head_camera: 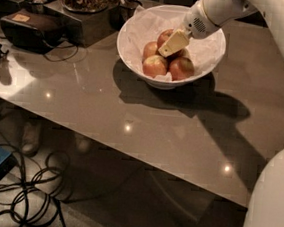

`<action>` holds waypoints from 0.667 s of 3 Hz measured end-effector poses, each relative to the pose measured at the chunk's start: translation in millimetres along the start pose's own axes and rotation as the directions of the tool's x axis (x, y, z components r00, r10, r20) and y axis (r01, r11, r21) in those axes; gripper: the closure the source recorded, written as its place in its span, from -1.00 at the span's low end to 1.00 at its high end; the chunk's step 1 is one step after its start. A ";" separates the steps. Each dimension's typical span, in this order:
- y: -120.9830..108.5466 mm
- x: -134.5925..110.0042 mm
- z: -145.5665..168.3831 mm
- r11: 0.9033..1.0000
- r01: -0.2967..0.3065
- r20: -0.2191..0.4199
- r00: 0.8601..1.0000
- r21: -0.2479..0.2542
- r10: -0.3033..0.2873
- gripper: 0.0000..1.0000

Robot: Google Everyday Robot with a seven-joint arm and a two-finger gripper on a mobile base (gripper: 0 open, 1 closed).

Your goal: Pick apple from white bowl

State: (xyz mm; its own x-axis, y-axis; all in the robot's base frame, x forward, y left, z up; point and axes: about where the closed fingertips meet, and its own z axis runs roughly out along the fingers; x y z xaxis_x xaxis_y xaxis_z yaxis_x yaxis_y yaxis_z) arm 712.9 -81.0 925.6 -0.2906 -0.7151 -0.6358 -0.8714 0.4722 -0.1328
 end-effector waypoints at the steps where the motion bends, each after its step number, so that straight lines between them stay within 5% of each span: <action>1: 5.2 -15.7 -7.0 1.000 0.028 -0.023 0.999 0.009 -0.028 1.00; 2: 15.0 -43.1 -24.9 0.999 0.036 -0.045 0.998 0.041 -0.034 1.00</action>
Offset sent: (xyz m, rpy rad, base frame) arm -0.0222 0.0406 0.0926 -0.0977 -0.0558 -0.0431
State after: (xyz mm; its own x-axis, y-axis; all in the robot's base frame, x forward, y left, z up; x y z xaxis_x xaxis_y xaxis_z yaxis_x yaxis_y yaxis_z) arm 702.6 -56.0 970.0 -0.2777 -0.7533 -0.5962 -0.8647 0.4664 -0.1866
